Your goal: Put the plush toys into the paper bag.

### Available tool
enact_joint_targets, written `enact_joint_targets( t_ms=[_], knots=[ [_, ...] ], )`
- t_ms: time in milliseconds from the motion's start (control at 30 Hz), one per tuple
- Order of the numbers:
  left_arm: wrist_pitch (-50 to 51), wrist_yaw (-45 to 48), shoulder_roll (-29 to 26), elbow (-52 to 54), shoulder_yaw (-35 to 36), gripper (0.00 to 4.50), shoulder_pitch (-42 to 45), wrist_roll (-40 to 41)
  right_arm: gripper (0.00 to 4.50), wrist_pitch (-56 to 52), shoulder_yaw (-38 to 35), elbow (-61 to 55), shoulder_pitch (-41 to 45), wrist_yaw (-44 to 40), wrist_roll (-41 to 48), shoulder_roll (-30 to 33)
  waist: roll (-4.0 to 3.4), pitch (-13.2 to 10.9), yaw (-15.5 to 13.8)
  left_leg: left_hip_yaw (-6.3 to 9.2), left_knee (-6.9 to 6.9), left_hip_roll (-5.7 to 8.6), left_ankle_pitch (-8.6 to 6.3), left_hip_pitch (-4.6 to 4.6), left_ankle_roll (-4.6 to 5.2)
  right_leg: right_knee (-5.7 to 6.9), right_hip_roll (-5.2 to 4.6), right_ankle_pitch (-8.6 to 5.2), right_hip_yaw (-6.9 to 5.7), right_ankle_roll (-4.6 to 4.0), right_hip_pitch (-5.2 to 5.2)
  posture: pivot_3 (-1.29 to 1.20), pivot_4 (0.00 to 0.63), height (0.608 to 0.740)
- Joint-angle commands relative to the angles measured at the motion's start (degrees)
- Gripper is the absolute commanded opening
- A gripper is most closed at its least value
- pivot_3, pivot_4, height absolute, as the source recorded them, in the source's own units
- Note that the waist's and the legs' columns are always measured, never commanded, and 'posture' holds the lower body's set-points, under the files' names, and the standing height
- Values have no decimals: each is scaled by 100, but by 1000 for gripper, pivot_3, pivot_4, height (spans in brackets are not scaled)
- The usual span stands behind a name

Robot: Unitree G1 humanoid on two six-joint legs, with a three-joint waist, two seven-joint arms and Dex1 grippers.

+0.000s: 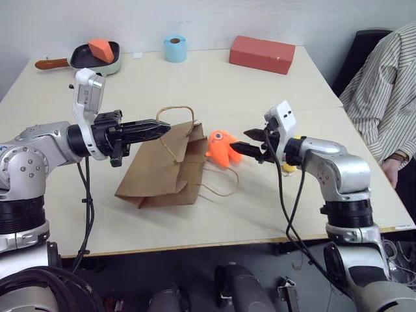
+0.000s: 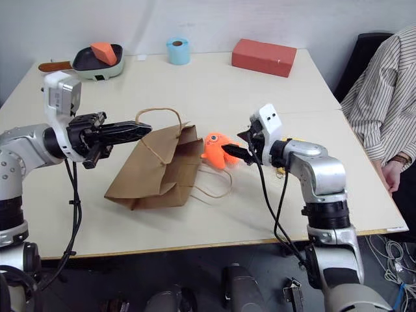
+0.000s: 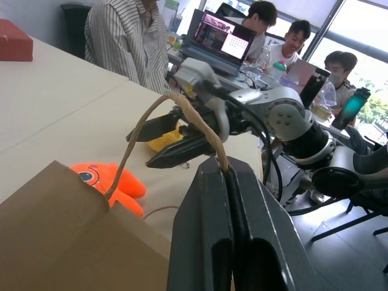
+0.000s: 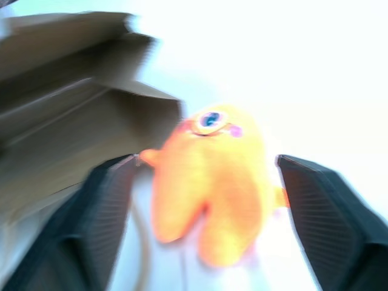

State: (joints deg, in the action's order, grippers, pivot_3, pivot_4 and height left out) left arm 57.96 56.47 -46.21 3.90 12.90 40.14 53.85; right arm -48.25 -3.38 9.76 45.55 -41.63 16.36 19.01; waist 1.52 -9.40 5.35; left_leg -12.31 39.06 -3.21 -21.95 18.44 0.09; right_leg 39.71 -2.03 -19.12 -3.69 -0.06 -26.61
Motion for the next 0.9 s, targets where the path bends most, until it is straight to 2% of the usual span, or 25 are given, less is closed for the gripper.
enact_joint_targets(
  t_ms=[33,167,233,367,567,667,767,900],
  knots=[
    [-113,38,-33,98,78,0,151,12,4487,378,47,959,372,287,-88,-289,-1,-1,9,0,0,0,0,1,0,1,0,0,0,0,0,0,150,740],
    [-136,44,-40,100,80,0,143,-7,4487,351,152,1507,540,139,35,-609,-2,-1,15,1,-2,-1,0,4,0,-2,-1,0,0,0,-1,0,150,740],
    [-162,35,-49,85,92,0,140,-25,4098,754,243,1790,533,347,-232,-639,-2,-1,15,2,-3,-1,0,4,0,-2,-1,0,0,0,-1,0,150,740],
    [-177,25,-53,93,116,0,113,-26,2830,1031,190,1795,458,442,-260,-536,-2,-1,14,2,-1,-1,0,3,0,0,-3,0,-1,0,0,0,150,740],
    [-163,-3,-43,147,156,0,62,18,884,857,103,612,-52,69,32,30,-3,-2,-58,4,-3,-1,0,7,0,-7,-3,0,-1,0,-1,0,150,740],
    [-123,6,-42,151,160,0,86,62,190,517,-110,-211,-231,-231,435,476,-6,-4,-53,4,-3,-1,0,8,0,-8,-3,0,-1,0,-1,0,150,740],
    [-93,36,-52,137,146,0,110,90,99,80,-57,-986,-356,-546,868,737,-15,-9,-45,5,-5,-1,0,7,0,-7,-2,0,-1,0,-2,0,150,740],
    [-122,54,-25,59,95,0,174,48,99,-5,574,-1697,-429,-500,828,632,-15,-9,-20,11,-5,-7,-1,-3,-10,-3,17,0,13,0,-1,0,150,740]
  ],
)
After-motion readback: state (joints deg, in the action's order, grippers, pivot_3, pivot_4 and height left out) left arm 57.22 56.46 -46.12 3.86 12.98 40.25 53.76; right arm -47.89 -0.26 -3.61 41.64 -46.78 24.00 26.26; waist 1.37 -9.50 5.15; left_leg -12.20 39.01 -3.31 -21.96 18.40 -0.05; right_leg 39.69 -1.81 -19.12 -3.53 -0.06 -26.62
